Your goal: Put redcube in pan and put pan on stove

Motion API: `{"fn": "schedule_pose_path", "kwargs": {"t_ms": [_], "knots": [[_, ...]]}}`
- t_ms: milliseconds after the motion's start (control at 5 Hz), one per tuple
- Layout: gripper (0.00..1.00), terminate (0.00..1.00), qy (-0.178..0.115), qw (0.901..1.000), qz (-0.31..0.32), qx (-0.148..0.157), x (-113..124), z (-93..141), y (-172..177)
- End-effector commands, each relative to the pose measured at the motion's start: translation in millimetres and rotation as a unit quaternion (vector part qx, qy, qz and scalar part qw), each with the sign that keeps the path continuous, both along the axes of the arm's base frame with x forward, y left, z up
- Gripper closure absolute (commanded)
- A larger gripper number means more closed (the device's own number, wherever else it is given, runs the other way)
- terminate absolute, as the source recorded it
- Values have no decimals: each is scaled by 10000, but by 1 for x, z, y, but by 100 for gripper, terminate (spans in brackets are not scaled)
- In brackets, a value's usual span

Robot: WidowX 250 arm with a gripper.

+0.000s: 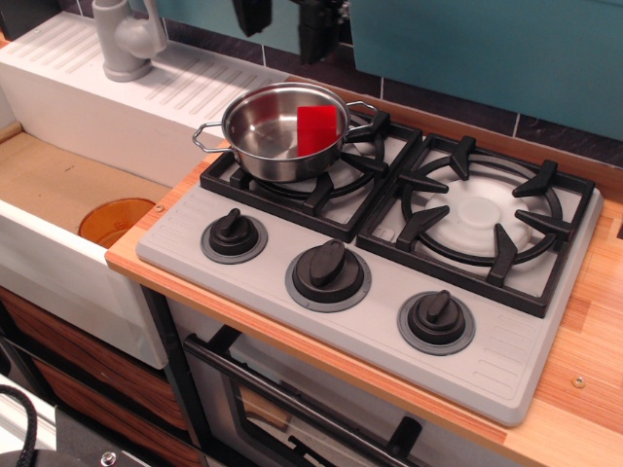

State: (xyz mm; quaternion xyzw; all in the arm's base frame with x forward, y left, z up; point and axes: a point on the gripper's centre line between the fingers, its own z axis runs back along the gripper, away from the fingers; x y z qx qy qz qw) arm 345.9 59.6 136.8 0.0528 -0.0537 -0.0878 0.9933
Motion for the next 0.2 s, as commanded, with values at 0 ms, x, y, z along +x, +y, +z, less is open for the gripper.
{"fn": "schedule_pose_path", "kwargs": {"t_ms": [0], "knots": [[0,100,-271,9985,144,450,4,19,-24]]}}
